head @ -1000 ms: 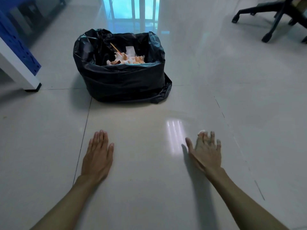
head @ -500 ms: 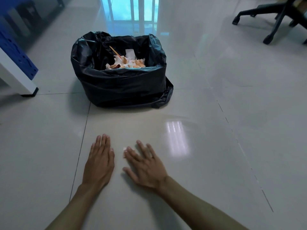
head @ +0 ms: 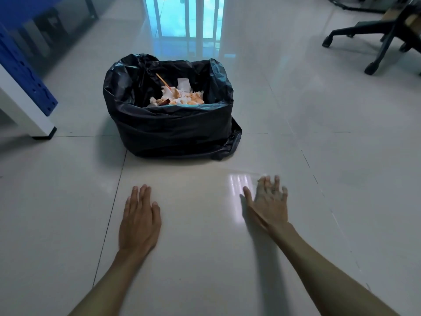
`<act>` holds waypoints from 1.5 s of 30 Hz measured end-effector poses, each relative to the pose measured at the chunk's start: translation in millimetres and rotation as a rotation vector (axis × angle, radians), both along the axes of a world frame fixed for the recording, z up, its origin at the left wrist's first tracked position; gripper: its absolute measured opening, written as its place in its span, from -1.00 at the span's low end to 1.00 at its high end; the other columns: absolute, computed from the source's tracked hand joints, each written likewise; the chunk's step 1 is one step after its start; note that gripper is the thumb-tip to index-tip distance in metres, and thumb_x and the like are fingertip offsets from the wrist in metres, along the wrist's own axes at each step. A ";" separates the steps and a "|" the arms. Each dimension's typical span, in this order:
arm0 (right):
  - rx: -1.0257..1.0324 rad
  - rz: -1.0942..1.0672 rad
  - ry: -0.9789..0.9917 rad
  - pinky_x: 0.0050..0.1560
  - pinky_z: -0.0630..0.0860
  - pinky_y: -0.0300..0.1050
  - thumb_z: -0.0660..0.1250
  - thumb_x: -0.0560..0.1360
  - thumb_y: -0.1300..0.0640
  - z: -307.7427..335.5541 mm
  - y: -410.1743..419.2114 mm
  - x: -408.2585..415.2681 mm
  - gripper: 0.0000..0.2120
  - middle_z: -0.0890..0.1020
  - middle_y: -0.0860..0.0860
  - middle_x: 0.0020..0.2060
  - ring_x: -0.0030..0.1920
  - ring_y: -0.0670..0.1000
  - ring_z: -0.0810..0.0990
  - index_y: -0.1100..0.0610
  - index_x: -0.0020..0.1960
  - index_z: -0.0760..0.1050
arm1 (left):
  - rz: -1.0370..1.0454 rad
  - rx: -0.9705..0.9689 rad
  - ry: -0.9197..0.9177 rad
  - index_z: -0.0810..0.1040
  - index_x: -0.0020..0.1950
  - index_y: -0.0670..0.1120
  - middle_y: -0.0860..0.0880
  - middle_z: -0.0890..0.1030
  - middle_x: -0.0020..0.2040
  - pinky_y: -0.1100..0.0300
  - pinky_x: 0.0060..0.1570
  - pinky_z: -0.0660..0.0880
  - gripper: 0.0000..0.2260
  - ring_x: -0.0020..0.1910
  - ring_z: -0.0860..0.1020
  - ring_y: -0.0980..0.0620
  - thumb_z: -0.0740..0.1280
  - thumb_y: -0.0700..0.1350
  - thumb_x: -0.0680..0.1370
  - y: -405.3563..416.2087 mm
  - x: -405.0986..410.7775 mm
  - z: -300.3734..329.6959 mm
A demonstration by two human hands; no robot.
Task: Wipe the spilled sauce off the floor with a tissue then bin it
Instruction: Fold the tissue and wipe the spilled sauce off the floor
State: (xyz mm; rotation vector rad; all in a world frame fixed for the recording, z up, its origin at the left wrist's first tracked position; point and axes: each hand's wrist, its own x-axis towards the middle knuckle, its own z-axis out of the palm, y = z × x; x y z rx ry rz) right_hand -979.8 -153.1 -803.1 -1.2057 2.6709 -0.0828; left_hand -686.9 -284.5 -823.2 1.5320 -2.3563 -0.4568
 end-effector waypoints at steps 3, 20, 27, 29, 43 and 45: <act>-0.034 0.134 -0.039 0.52 -0.17 0.18 -0.18 0.57 -0.33 -2.0 -47.3 32.1 -0.19 0.05 0.18 0.58 0.58 0.18 -0.17 0.24 0.59 0.01 | 0.001 -0.001 0.012 0.12 0.58 -0.10 -0.01 0.14 0.60 0.11 0.56 -0.06 -0.47 0.59 -0.06 0.12 -0.12 0.03 0.63 -0.4 1.3 -0.6; -0.032 0.252 0.027 0.50 -0.04 0.23 -0.18 0.56 -0.22 -3.3 -65.0 22.2 -0.32 0.25 0.02 0.55 0.57 0.20 0.03 0.08 0.57 0.17 | 0.055 0.056 0.090 0.08 0.59 -0.08 0.03 0.10 0.61 0.15 0.54 -0.05 -0.47 0.56 -0.01 0.19 -0.13 0.05 0.64 -5.8 7.0 -8.2; 0.034 -0.064 0.120 0.54 -0.13 0.19 -0.23 0.58 -0.28 4.4 23.9 -36.1 -0.24 0.06 0.14 0.59 0.58 0.16 -0.15 0.21 0.59 -0.02 | 0.032 0.084 0.058 0.01 0.60 -0.05 0.04 0.02 0.61 0.19 0.54 -0.12 -0.48 0.55 -0.08 0.22 -0.14 0.04 0.64 -3.5 8.9 -6.6; 0.032 -0.061 0.084 0.55 -0.14 0.16 -0.19 0.60 -0.28 7.5 11.1 -21.2 -0.23 0.08 0.19 0.58 0.58 0.15 -0.13 0.27 0.58 0.00 | 0.020 0.087 0.041 -0.01 0.60 -0.06 0.02 0.01 0.62 0.17 0.55 -0.13 -0.46 0.56 -0.10 0.21 -0.16 0.04 0.63 -1.2 9.3 -7.4; -0.096 0.837 0.002 0.54 -0.09 0.19 -0.05 0.60 -0.11 -0.2 -41.1 164.3 -0.40 0.26 0.09 0.54 0.57 0.18 0.06 0.13 0.56 0.18 | -0.121 0.121 0.114 0.08 0.60 -0.01 0.12 0.09 0.59 0.28 0.52 -0.06 -0.47 0.56 0.03 0.21 -0.13 0.06 0.62 20.2 39.1 -6.8; -0.126 0.749 0.043 0.49 0.09 0.25 0.01 0.57 -0.10 -2.7 -23.8 129.6 -0.45 0.44 0.05 0.44 0.51 0.22 0.25 0.10 0.48 0.37 | -0.123 0.104 0.079 0.06 0.60 -0.02 0.12 0.06 0.59 0.22 0.54 -0.06 -0.45 0.57 0.00 0.22 -0.16 0.10 0.61 22.3 36.6 -6.5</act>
